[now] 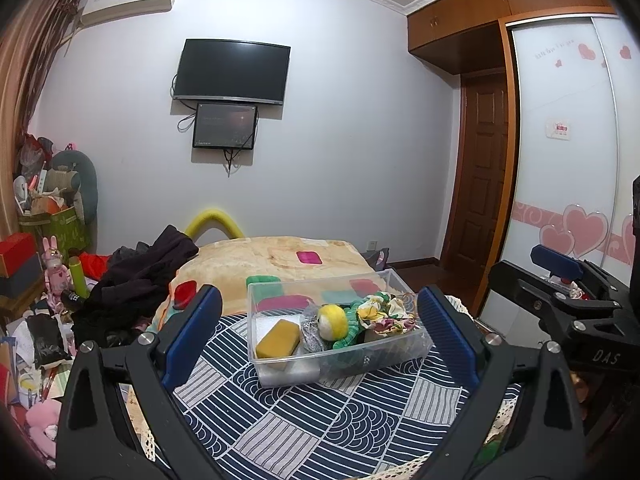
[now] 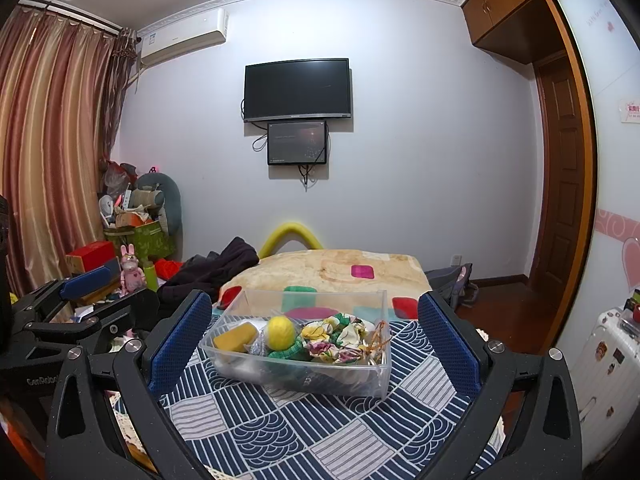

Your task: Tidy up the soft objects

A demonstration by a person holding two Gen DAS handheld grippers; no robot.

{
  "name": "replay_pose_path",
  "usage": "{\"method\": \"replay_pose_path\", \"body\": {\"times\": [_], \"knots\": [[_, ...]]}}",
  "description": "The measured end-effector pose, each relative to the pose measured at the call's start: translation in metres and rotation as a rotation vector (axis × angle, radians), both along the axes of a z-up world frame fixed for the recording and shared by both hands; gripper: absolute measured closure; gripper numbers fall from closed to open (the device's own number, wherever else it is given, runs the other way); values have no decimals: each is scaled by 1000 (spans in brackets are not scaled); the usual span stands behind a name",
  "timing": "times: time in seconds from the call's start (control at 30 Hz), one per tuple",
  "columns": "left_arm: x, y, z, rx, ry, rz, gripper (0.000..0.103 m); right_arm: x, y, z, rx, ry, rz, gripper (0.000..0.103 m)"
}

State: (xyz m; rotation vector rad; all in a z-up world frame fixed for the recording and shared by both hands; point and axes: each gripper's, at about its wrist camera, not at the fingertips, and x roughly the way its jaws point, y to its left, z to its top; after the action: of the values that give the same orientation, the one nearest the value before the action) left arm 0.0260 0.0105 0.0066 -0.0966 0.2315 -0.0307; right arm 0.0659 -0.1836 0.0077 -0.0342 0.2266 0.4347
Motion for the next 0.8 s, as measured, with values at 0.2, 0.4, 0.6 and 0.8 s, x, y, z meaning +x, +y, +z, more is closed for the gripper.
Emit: {"method": "replay_pose_path", "body": {"times": [0.2,0.4,0.6,0.8], "knots": [[1,1,-1,-8,4,0,4,0,0,1,1,0,-1,0],[2,1,-1,-11,7,-3,4,0,0,0,0,1,0,0],[2,0,-2,-7,7,-4,4,1,-1,-1,1,4,-1,0],[0,-3,-3,-1,2,-14,4,1,-1,-3,6,12,-4,0]]}}
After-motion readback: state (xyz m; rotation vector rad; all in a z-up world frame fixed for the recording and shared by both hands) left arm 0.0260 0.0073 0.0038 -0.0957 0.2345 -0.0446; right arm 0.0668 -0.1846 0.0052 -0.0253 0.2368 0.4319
